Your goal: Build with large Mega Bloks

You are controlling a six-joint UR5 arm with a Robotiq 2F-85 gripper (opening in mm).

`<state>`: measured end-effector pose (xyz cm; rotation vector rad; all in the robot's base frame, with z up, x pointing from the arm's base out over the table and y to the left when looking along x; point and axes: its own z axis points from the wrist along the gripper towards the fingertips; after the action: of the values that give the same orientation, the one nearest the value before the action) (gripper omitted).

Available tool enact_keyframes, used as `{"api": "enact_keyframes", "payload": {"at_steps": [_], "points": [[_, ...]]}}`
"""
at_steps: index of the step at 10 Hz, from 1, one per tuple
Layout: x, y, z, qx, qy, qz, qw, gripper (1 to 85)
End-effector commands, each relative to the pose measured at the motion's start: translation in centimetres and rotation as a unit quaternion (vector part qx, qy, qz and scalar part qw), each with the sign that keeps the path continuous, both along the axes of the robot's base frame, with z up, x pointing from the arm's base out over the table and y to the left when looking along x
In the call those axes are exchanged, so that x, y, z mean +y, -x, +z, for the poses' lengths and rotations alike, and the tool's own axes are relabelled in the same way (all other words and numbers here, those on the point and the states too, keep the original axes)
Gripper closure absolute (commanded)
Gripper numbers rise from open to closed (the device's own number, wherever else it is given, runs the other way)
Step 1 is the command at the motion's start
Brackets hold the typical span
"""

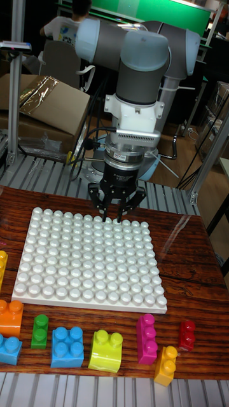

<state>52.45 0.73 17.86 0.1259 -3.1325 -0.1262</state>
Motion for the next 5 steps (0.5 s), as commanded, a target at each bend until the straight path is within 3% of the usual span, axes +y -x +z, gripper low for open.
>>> {"api": "enact_keyframes", "payload": {"at_steps": [1, 3, 5], "points": [[-0.20, -0.72, 0.12, -0.014, 0.003, -0.005, 0.9999, 71.0], [-0.28, -0.64, 0.12, -0.012, 0.004, -0.007, 0.9999, 73.0], [-1.00, -0.40, 0.07, -0.007, 0.018, -0.014, 0.9997, 83.0]]}}
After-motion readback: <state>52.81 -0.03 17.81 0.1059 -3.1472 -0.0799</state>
